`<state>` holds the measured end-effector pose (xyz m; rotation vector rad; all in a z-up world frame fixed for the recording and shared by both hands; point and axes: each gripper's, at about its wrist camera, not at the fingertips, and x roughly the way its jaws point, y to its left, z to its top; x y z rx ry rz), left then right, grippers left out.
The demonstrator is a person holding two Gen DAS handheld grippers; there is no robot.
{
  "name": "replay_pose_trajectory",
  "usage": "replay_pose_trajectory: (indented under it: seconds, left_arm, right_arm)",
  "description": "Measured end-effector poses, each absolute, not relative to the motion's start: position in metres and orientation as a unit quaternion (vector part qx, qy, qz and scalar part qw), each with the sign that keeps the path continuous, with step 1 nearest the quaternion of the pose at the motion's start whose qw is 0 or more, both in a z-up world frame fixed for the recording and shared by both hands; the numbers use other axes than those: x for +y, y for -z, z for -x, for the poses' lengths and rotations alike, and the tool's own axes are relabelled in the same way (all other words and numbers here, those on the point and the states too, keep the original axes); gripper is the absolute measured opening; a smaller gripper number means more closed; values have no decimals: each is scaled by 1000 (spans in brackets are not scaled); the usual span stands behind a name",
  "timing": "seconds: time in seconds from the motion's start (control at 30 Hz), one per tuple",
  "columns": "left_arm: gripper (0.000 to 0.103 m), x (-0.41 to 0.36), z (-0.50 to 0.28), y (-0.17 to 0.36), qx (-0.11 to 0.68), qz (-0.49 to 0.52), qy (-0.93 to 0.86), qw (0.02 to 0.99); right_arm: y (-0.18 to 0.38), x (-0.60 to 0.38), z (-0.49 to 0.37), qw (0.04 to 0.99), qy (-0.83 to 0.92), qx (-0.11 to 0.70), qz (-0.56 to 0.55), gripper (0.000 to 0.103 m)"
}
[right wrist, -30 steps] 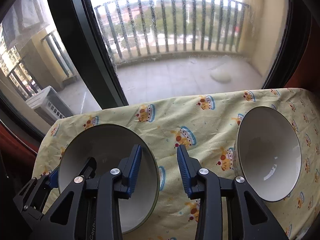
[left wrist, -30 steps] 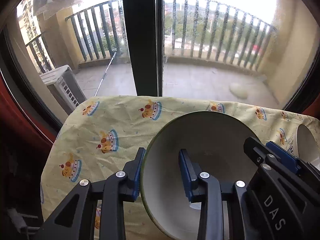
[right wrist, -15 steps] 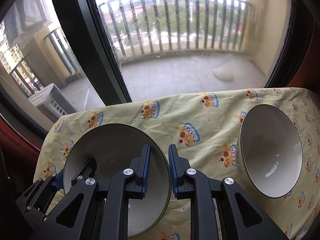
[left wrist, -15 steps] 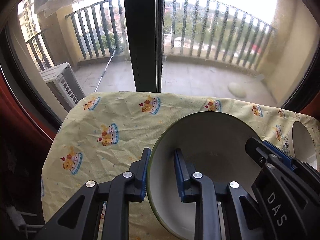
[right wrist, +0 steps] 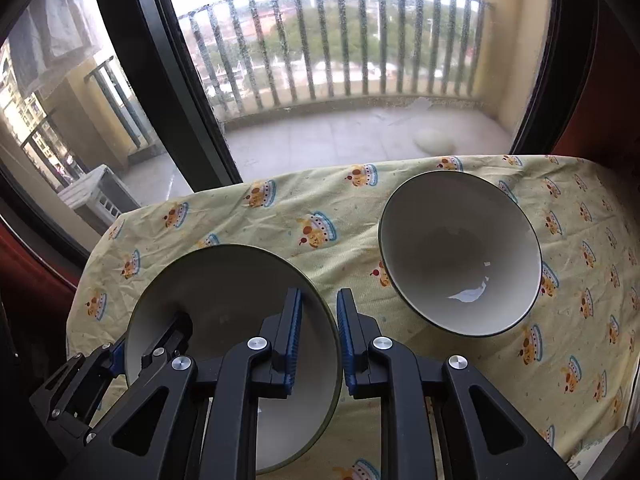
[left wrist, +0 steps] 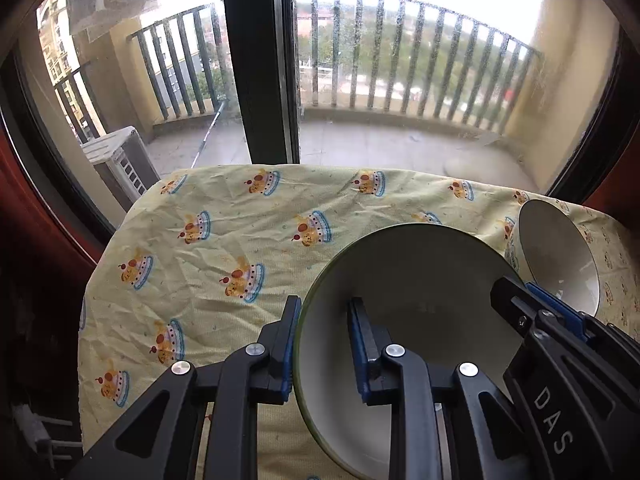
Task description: Organize plates and bowls
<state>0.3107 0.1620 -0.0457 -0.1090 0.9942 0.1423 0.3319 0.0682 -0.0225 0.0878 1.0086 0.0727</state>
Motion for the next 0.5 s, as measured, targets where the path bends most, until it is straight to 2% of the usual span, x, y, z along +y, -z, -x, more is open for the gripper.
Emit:
replay_pose_trajectory:
  seconds: [0.5]
  left_arm:
    - [22,90,-245,0,461,50,-93,881]
  right_arm:
    - [-21,-5,-266,878,-66,473,-41,21]
